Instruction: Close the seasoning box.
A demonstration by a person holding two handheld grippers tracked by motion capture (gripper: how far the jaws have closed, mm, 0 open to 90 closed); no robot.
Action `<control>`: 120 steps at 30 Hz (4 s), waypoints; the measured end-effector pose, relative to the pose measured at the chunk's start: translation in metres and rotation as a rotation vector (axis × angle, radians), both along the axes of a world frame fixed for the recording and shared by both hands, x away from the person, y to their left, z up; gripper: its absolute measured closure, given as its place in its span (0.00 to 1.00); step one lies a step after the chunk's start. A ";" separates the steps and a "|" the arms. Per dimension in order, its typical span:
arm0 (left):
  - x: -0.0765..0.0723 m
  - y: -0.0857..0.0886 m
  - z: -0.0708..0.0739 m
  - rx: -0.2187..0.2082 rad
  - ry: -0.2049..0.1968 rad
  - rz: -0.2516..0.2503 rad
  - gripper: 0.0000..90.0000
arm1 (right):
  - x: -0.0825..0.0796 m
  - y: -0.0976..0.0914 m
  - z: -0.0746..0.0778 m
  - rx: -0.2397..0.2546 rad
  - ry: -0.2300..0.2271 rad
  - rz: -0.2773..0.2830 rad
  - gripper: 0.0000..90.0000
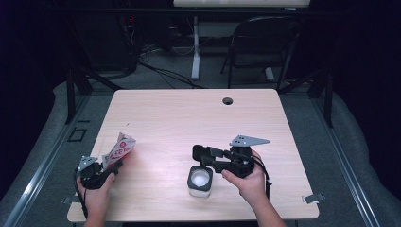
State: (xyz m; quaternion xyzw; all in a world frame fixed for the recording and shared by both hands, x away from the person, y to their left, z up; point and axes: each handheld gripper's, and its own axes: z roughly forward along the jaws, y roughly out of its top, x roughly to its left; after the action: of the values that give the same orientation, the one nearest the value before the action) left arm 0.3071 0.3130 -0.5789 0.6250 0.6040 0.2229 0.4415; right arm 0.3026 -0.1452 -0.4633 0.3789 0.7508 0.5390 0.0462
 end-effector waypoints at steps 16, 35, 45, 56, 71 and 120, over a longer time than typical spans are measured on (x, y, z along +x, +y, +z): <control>-0.005 -0.008 0.006 0.027 -0.040 -0.006 0.44 | 0.000 0.000 0.000 0.003 0.000 0.000 0.54; -0.027 -0.044 0.031 0.093 -0.118 -0.161 0.42 | 0.001 -0.003 0.001 0.011 -0.003 -0.010 0.54; -0.036 -0.059 0.033 0.109 -0.120 -0.219 0.41 | 0.001 -0.001 0.000 0.008 -0.001 -0.009 0.54; -0.053 -0.083 0.038 0.161 -0.133 -0.312 0.41 | 0.003 -0.003 -0.001 0.011 0.002 -0.014 0.54; -0.059 -0.115 0.027 0.209 -0.087 -0.369 0.40 | 0.004 -0.003 -0.004 0.002 0.012 -0.012 0.54; -0.067 -0.141 0.039 0.202 -0.100 -0.488 0.36 | 0.002 -0.007 0.003 -0.005 -0.012 -0.027 0.52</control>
State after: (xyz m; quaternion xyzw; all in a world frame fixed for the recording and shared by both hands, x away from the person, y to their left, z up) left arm 0.2400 0.1722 -0.5399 0.7811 0.3878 0.1995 0.4468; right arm 0.3042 -0.1524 -0.4606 0.3857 0.7468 0.5386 0.0592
